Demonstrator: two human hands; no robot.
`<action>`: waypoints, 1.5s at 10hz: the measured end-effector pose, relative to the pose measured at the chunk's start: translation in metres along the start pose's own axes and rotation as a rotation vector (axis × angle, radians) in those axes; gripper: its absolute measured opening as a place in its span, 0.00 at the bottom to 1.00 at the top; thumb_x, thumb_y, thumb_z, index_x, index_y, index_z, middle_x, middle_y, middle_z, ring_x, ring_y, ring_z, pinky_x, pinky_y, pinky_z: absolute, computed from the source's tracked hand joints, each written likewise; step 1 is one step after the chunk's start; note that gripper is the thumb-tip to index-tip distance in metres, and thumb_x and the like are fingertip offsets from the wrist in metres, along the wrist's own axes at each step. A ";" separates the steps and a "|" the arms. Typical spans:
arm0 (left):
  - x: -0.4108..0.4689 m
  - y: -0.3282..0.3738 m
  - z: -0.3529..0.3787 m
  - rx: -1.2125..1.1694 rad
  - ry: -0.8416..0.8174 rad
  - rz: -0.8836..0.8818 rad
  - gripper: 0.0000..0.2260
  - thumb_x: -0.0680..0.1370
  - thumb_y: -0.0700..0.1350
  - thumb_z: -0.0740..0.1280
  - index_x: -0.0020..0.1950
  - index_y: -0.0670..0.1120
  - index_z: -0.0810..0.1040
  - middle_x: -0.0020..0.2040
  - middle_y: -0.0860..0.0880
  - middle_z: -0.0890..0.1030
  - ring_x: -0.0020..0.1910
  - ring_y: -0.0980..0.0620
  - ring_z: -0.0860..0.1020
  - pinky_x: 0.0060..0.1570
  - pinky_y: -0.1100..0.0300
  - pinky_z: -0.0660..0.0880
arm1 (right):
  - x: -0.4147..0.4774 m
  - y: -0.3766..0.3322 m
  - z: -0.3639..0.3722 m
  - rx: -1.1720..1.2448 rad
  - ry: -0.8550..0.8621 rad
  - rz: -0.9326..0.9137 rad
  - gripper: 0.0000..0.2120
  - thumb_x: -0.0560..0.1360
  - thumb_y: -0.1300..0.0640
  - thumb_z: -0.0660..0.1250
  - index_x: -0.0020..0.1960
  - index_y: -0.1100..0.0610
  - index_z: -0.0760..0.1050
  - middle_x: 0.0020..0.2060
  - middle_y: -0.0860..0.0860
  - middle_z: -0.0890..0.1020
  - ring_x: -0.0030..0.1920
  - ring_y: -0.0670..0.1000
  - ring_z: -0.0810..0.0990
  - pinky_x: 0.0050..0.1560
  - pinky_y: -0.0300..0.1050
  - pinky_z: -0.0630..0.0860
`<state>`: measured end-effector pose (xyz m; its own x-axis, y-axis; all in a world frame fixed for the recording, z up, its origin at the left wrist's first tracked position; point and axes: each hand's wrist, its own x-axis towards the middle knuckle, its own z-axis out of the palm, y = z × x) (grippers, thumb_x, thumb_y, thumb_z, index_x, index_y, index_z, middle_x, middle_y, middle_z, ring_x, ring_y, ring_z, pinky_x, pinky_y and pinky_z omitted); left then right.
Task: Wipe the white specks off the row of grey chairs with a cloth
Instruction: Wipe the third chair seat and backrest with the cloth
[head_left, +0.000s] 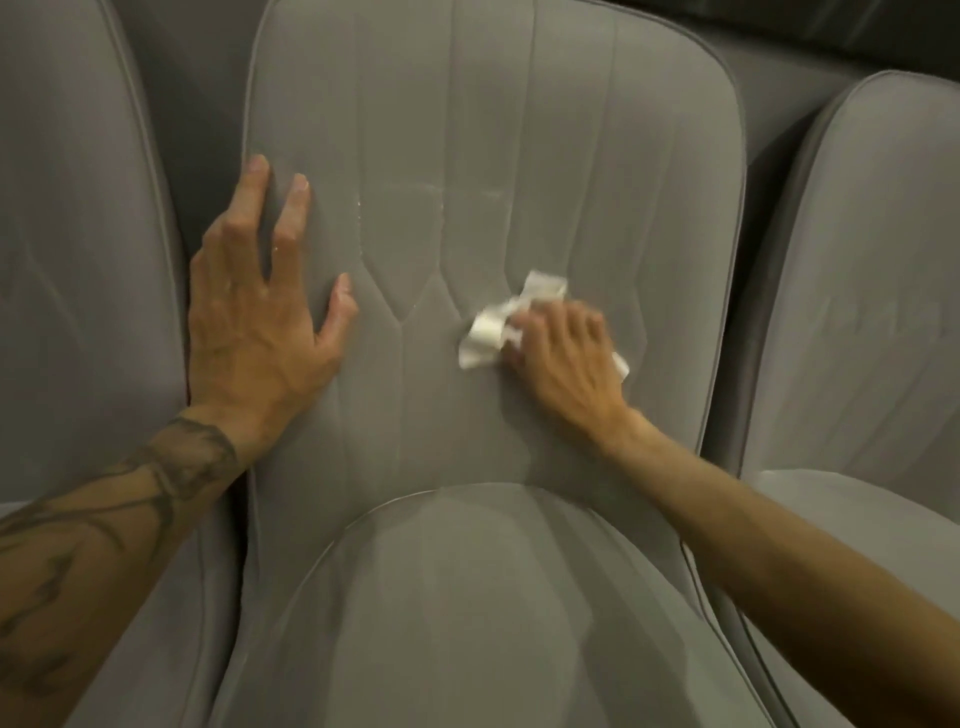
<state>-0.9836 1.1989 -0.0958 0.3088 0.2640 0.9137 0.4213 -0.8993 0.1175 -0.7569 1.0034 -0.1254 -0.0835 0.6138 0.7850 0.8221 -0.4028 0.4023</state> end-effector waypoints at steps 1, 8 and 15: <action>-0.001 -0.002 0.002 0.008 0.013 0.006 0.31 0.83 0.55 0.63 0.84 0.47 0.58 0.83 0.39 0.59 0.76 0.39 0.64 0.73 0.49 0.62 | 0.026 0.006 0.002 -0.004 0.147 0.293 0.10 0.83 0.49 0.58 0.55 0.55 0.70 0.50 0.56 0.74 0.46 0.56 0.68 0.48 0.51 0.63; -0.001 0.000 -0.002 0.025 -0.005 -0.010 0.31 0.83 0.54 0.62 0.84 0.46 0.58 0.83 0.39 0.59 0.78 0.40 0.64 0.73 0.50 0.61 | -0.095 -0.035 0.012 -0.042 -0.252 -0.388 0.10 0.81 0.56 0.62 0.59 0.56 0.76 0.48 0.54 0.78 0.43 0.56 0.76 0.48 0.49 0.68; 0.001 -0.002 -0.001 0.015 0.003 0.004 0.31 0.83 0.53 0.63 0.83 0.46 0.59 0.83 0.39 0.59 0.77 0.38 0.65 0.73 0.46 0.65 | 0.124 0.034 -0.008 -0.053 0.422 0.535 0.12 0.83 0.46 0.57 0.58 0.54 0.69 0.52 0.55 0.76 0.49 0.52 0.68 0.48 0.44 0.61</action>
<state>-0.9848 1.2002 -0.0951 0.3078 0.2594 0.9154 0.4328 -0.8950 0.1080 -0.7438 1.0607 -0.0112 0.1055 0.0076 0.9944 0.7836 -0.6163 -0.0784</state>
